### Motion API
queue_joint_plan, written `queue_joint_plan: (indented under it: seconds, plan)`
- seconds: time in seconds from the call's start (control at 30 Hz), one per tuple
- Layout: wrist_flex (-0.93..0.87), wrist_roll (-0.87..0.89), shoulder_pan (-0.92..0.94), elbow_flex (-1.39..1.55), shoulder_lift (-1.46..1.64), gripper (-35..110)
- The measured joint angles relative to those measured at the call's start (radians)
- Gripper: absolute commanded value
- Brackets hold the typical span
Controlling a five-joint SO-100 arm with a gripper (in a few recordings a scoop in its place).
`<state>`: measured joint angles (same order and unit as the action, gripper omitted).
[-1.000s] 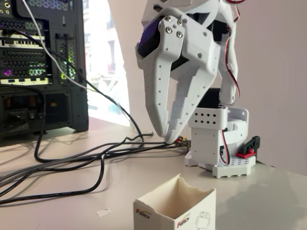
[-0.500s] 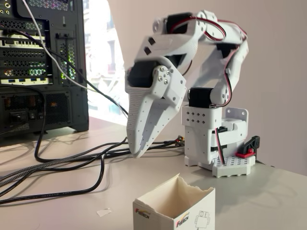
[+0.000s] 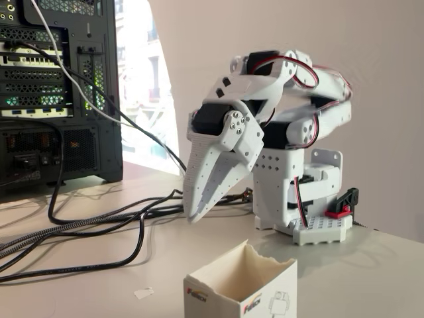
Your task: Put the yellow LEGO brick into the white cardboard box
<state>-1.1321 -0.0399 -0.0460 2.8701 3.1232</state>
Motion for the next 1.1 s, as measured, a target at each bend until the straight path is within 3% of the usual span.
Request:
queue_joint_plan:
  seconds: [1.1]
  plan:
    - [-0.014, -0.026, 0.0, 0.008, 0.084, -9]
